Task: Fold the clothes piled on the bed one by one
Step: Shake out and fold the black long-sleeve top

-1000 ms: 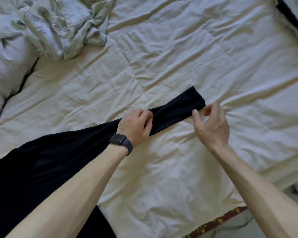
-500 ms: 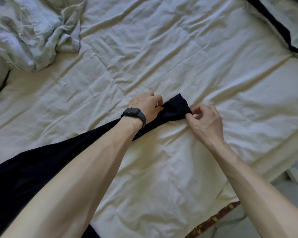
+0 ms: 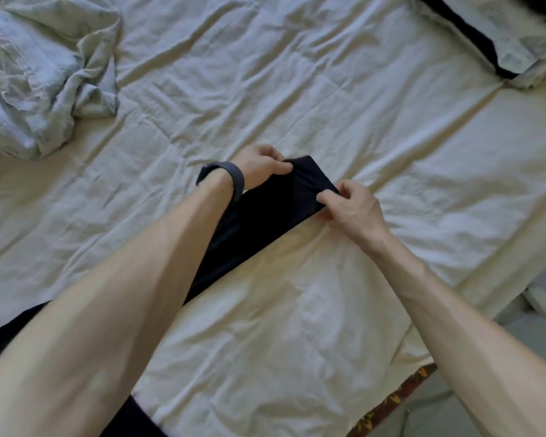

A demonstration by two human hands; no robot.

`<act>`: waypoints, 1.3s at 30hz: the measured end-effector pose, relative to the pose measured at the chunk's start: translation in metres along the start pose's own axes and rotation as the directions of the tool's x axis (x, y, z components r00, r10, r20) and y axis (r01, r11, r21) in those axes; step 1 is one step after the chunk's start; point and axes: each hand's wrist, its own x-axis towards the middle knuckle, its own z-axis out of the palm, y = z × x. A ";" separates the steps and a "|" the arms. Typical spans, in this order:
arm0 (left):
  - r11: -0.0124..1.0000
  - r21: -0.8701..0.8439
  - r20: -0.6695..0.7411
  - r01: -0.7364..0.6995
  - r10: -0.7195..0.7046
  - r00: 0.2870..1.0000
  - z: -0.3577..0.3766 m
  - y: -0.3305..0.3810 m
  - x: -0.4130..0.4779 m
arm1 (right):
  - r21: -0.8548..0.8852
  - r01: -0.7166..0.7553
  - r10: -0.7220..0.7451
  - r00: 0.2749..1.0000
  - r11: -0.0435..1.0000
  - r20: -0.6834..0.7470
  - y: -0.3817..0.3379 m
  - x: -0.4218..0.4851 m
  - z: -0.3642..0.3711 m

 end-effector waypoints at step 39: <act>0.778 -0.624 -0.376 0.068 -0.376 0.847 -0.040 -0.246 -0.278 | 0.043 0.468 -0.468 0.884 0.883 0.006 -0.086 -0.185 0.139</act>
